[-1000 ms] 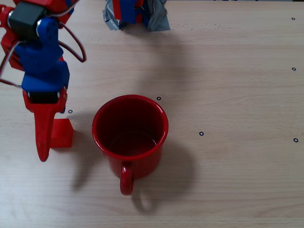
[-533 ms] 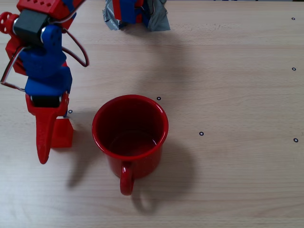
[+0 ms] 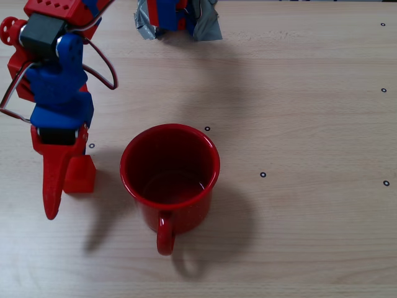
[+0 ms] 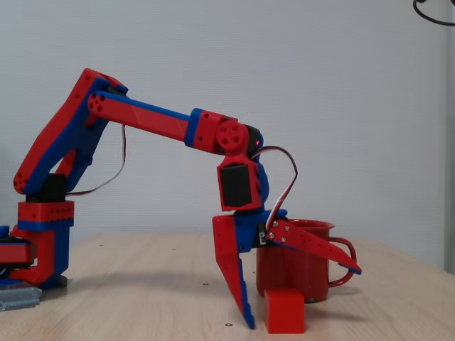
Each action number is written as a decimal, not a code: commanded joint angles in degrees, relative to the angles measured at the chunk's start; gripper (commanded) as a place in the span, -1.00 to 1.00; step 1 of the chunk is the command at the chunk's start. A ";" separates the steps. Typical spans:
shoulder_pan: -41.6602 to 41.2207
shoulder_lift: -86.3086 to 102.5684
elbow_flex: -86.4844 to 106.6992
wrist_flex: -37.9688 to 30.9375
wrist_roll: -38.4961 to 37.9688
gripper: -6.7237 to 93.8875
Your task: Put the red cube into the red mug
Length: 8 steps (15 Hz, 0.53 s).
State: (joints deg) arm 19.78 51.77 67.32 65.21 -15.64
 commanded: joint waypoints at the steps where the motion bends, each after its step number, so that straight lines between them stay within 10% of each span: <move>1: -0.62 2.64 -1.14 -1.41 0.18 0.28; 8: -1.14 2.46 0.00 -5.27 2.29 -0.43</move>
State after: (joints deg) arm 18.72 51.50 67.85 60.21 -13.71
